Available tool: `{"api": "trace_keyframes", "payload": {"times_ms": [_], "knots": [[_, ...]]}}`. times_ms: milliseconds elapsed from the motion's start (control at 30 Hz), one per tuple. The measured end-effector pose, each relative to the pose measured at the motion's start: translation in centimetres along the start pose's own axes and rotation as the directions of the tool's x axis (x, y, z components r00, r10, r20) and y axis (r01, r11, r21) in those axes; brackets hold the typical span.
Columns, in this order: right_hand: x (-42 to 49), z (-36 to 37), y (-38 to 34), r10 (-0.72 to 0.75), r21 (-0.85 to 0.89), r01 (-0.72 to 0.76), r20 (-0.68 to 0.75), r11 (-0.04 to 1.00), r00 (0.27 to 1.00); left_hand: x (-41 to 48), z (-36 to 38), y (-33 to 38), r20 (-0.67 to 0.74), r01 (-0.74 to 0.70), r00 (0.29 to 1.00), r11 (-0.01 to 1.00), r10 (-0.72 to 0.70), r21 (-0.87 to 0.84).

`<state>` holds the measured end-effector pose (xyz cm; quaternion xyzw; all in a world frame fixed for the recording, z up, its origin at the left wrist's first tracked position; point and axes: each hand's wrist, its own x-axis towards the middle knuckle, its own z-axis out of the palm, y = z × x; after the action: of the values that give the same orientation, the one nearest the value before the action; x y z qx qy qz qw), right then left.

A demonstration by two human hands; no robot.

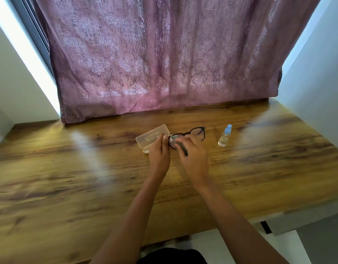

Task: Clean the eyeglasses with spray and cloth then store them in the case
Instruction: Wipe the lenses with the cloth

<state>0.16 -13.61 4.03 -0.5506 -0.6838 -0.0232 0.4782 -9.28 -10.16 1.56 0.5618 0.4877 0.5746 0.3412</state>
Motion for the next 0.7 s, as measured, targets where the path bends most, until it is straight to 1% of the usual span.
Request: {"api": "trace_keyframes", "payload": {"times_ms": [67, 133, 200, 300, 333, 400, 467, 533, 600, 700], "knots": [[-0.6, -0.1, -0.3, -0.057, -0.023, 0.058, 0.034, 0.998, 0.998, -0.1, -0.1, 0.1, -0.011, 0.010, 1.000, 1.000, -0.010, -0.020], [-0.9, -0.4, -0.1, -0.072, -0.043, 0.074, 0.041, 0.996, 0.997, -0.2, -0.2, 0.3, -0.012, 0.023, 1.000, 1.000, -0.023, -0.021], [-0.8, -0.7, 0.4, -0.028, -0.055, 0.029, 0.023, 0.998, 0.999, 0.0, -0.4, 0.4, 0.011, 0.041, 0.999, 0.999, -0.041, -0.008], [0.2, -0.8, 1.0, 0.092, -0.032, -0.093, -0.024, 0.995, 0.995, 0.0, -0.7, 0.4, 0.062, 0.022, 0.998, 1.000, -0.022, 0.007], [0.5, -0.7, 0.9, 0.110, -0.025, -0.110, -0.031, 0.994, 0.993, 0.0, -0.7, 0.4, 0.072, 0.017, 0.997, 1.000, -0.018, 0.006], [0.9, -0.4, 0.2, 0.096, -0.031, -0.096, -0.024, 0.995, 0.995, -0.1, -0.6, 0.5, 0.078, 0.033, 0.996, 0.999, -0.031, -0.021], [0.7, 0.0, -0.8, 0.062, -0.035, -0.062, 0.015, 0.997, 0.998, -0.1, -0.3, 0.5, 0.077, 0.039, 0.996, 0.998, -0.035, -0.047], [-0.1, 0.2, -1.5, 0.024, -0.030, -0.021, 0.076, 0.999, 0.997, -0.1, -0.3, 0.5, 0.056, 0.041, 0.998, 0.998, -0.039, -0.041], [-0.9, 0.2, -1.4, -0.009, -0.044, 0.014, 0.108, 0.999, 0.994, 0.1, -0.5, 0.4, 0.021, 0.047, 0.999, 0.999, -0.047, -0.019], [-1.1, -0.4, -0.1, 0.016, -0.033, -0.013, 0.088, 0.999, 0.996, 0.2, -0.7, 0.3, 0.019, 0.035, 0.999, 0.999, -0.036, 0.015]]}}
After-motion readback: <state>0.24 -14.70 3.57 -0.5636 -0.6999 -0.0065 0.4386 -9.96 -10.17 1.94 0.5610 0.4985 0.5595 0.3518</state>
